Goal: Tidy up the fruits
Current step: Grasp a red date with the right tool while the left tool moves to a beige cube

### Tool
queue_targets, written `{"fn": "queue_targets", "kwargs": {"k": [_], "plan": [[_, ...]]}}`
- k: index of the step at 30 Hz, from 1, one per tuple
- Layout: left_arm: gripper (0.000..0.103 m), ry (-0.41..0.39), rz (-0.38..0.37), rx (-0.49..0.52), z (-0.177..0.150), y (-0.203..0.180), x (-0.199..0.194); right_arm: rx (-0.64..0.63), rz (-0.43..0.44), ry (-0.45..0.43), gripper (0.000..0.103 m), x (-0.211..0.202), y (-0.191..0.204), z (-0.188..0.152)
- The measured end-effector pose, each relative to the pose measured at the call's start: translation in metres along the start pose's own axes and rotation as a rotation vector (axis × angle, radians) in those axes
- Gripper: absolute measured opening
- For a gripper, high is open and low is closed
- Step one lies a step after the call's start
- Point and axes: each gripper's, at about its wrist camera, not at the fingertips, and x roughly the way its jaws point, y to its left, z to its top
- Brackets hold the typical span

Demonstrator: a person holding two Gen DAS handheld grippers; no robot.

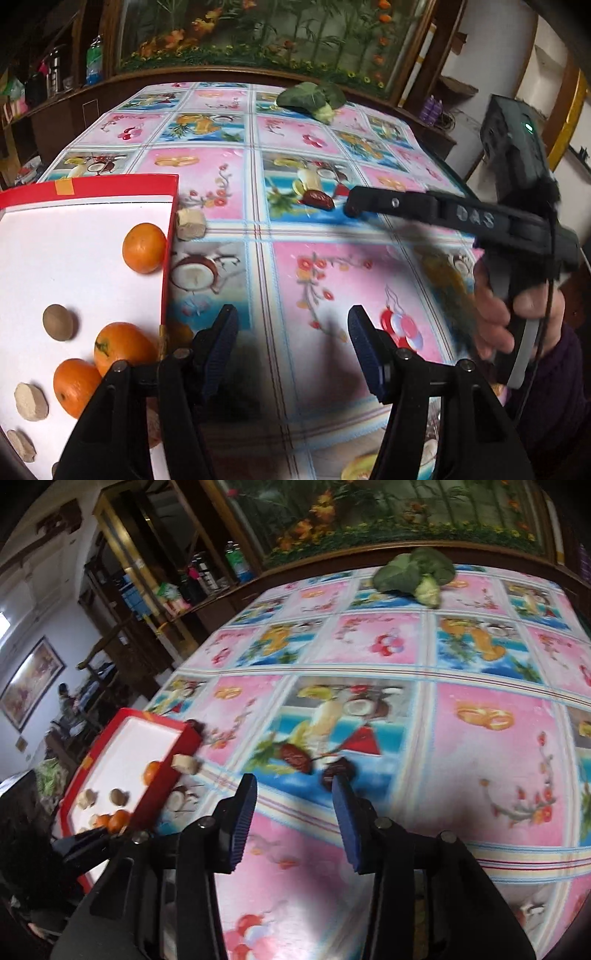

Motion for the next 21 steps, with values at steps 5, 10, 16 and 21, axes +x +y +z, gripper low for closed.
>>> {"fn": "queue_targets", "kwargs": {"k": [5,10,16,21], "plan": [[0.062,-0.013,0.026,-0.028,0.009,0.014,0.004,-0.041,0.001,0.033,0.045,0.019,0.016,0.002],[0.062,-0.006,0.034,-0.052,0.014,0.019,0.005,-0.045,-0.109,0.019,0.044,0.025,0.011,0.007],[0.061,-0.016,0.097,-0.07,0.029,0.025,0.009,-0.095,-0.113,0.066,0.04,0.045,0.015,0.015],[0.061,-0.011,0.124,-0.099,0.047,0.028,0.02,-0.136,-0.153,0.109,0.019,0.05,0.015,0.013]]}}
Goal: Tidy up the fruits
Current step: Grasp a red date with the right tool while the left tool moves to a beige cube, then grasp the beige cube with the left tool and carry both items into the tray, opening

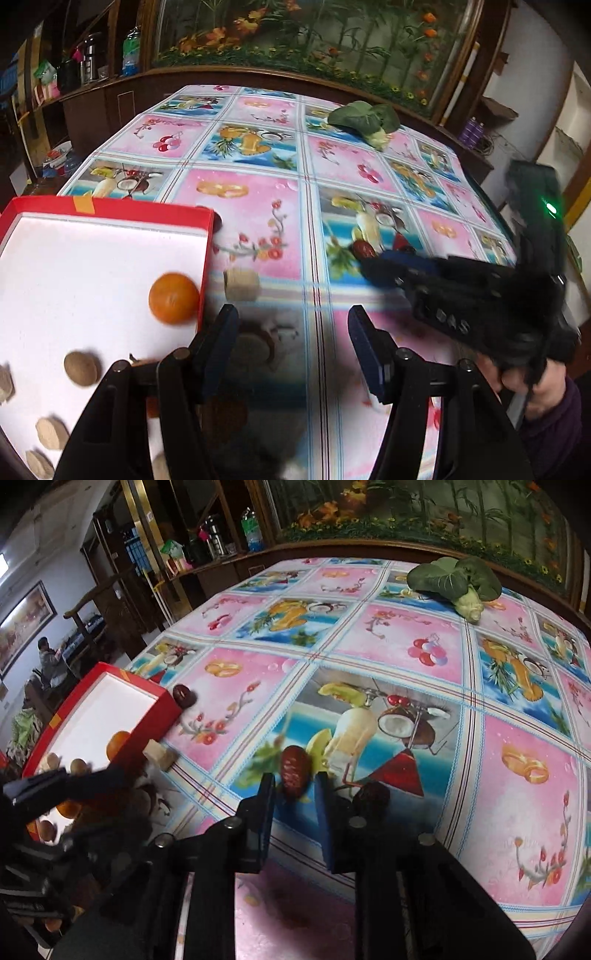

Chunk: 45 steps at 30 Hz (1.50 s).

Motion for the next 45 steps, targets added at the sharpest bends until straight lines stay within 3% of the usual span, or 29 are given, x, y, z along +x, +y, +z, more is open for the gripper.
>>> {"fn": "queue_targets", "kwargs": {"k": [4,10,16,21,23,28,29,31,34,38,40,42,45], "plan": [[0.061,0.01,0.026,-0.005,0.012,-0.001,0.013,0.023,0.002,0.03,0.009,-0.004,-0.009,-0.002],[0.061,-0.009,0.027,-0.018,0.018,0.001,0.021,0.1,0.053,0.059,0.009,-0.01,-0.02,-0.005],[0.06,-0.044,0.056,0.015,0.017,-0.005,0.023,0.077,0.073,0.065,0.009,-0.011,-0.016,-0.005],[0.048,-0.065,0.073,0.06,0.013,-0.012,0.024,0.051,0.099,0.05,0.01,-0.019,-0.02,-0.002],[0.038,-0.064,0.05,0.065,0.012,-0.012,0.023,0.053,0.096,0.032,0.011,-0.02,-0.021,-0.001],[0.03,-0.048,-0.011,0.083,0.005,-0.018,0.019,0.021,0.083,-0.001,0.026,-0.016,-0.013,0.002],[0.023,-0.034,-0.032,0.08,0.003,-0.019,0.019,0.017,0.086,-0.003,0.032,-0.014,-0.011,0.003],[0.021,0.004,-0.077,0.082,-0.006,-0.022,0.021,0.007,0.08,-0.015,0.036,-0.011,-0.008,0.004],[0.021,-0.003,-0.053,0.121,-0.015,-0.032,0.017,-0.013,0.061,-0.004,0.036,-0.003,-0.005,0.004],[0.023,-0.021,-0.028,0.095,-0.015,-0.031,0.009,-0.022,0.058,-0.018,0.036,0.002,-0.004,0.005],[0.032,-0.035,0.002,0.083,-0.012,-0.029,0.007,-0.026,0.049,-0.019,0.035,0.003,-0.004,0.005],[0.041,-0.041,0.026,0.06,-0.006,-0.027,0.008,-0.028,0.046,-0.01,0.019,0.004,-0.003,0.005],[0.049,-0.044,0.051,0.047,0.0,-0.027,0.014,0.009,0.075,-0.005,0.018,0.0,-0.009,0.005]]}}
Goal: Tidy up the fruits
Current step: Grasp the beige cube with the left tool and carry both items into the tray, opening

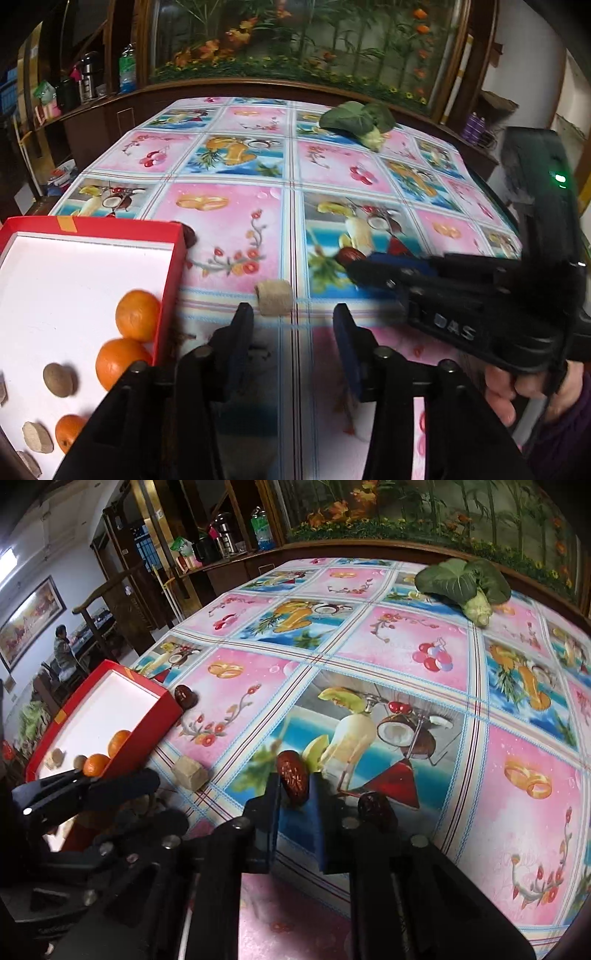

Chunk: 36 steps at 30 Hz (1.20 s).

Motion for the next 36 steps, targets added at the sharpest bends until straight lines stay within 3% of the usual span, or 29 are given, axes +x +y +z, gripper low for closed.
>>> {"fn": "queue_targets", "kwargs": {"k": [5,6,9,14,20,22,26,30,33,36], "plan": [[0.051,0.003,0.036,0.017,0.005,-0.003,0.018,0.039,0.02,-0.072,0.018,-0.021,-0.005,0.004],[0.048,0.012,0.025,0.009,0.006,-0.003,0.021,0.053,0.024,-0.081,0.018,-0.023,-0.006,0.004],[0.022,0.019,0.007,0.014,0.006,-0.005,0.022,0.077,0.035,-0.097,0.018,-0.027,-0.01,0.006],[0.022,0.006,-0.021,0.026,0.003,-0.008,0.014,0.09,0.037,-0.115,0.018,-0.031,-0.01,0.004],[0.022,-0.088,-0.098,0.038,-0.008,-0.007,-0.045,0.067,0.039,-0.112,0.018,-0.033,-0.001,-0.005],[0.022,-0.133,-0.08,0.054,-0.018,0.005,-0.077,0.061,0.069,-0.113,0.018,-0.036,0.008,-0.008],[0.022,-0.181,0.022,0.044,-0.038,0.047,-0.121,-0.011,0.15,-0.136,0.018,-0.044,0.054,-0.016],[0.022,-0.172,0.121,-0.035,-0.055,0.107,-0.144,-0.102,0.26,-0.141,0.018,-0.045,0.119,-0.025],[0.022,-0.16,0.191,-0.064,-0.064,0.134,-0.15,-0.159,0.335,-0.111,0.018,-0.035,0.172,-0.032],[0.022,-0.145,0.206,-0.057,-0.077,0.148,-0.153,-0.209,0.383,-0.035,0.018,-0.019,0.216,-0.043]]}}
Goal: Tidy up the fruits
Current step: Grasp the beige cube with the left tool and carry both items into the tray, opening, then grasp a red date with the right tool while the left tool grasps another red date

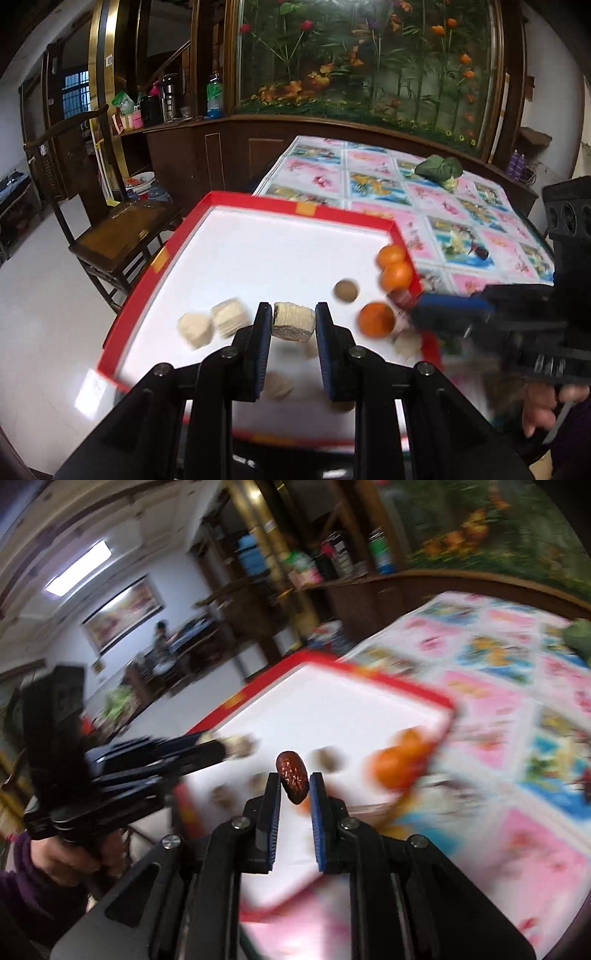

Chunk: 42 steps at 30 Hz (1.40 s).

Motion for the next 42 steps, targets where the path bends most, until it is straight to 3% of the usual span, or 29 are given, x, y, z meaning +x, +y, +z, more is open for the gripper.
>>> {"fn": "queue_targets", "kwargs": {"k": [3,7,16,18,20,22,25,27,30,34,39,40,42], "plan": [[0.022,0.02,0.026,0.023,-0.009,0.006,0.006,-0.028,-0.014,0.076,0.018,0.022,0.019,-0.009],[0.022,0.056,-0.003,0.003,-0.02,0.016,0.014,-0.019,-0.062,0.161,0.018,0.038,0.02,-0.02],[0.023,0.078,0.007,0.013,-0.027,0.014,0.019,-0.007,-0.107,0.177,0.018,0.031,0.01,-0.025],[0.027,0.09,0.016,0.014,-0.028,0.014,0.019,-0.019,-0.111,0.183,0.02,0.032,0.013,-0.025],[0.045,0.094,0.024,0.012,-0.027,0.014,0.018,-0.029,-0.088,0.178,0.022,0.028,0.015,-0.026],[0.054,0.089,0.022,0.001,-0.024,0.014,0.015,-0.041,-0.057,0.157,0.022,0.018,0.016,-0.025],[0.056,0.071,0.014,0.002,-0.016,0.009,0.011,-0.036,-0.04,0.081,0.022,-0.008,0.003,-0.02],[0.059,0.048,-0.006,0.013,-0.006,0.0,0.008,-0.011,-0.061,0.027,0.023,-0.027,-0.014,-0.017],[0.062,0.011,-0.032,0.048,0.016,-0.019,0.007,0.078,-0.137,-0.048,0.036,-0.057,-0.063,-0.008],[0.065,0.001,-0.103,0.068,0.05,-0.047,0.018,0.215,-0.226,-0.119,0.037,-0.09,-0.131,-0.001],[0.075,0.062,-0.242,-0.003,0.102,-0.077,0.052,0.458,-0.267,-0.223,0.038,-0.127,-0.201,-0.01],[0.081,0.096,-0.263,-0.04,0.114,-0.08,0.065,0.505,-0.266,-0.254,0.039,-0.136,-0.212,-0.012],[0.081,0.185,-0.301,-0.151,0.14,-0.084,0.098,0.569,-0.293,-0.293,0.039,-0.147,-0.224,-0.015]]}}
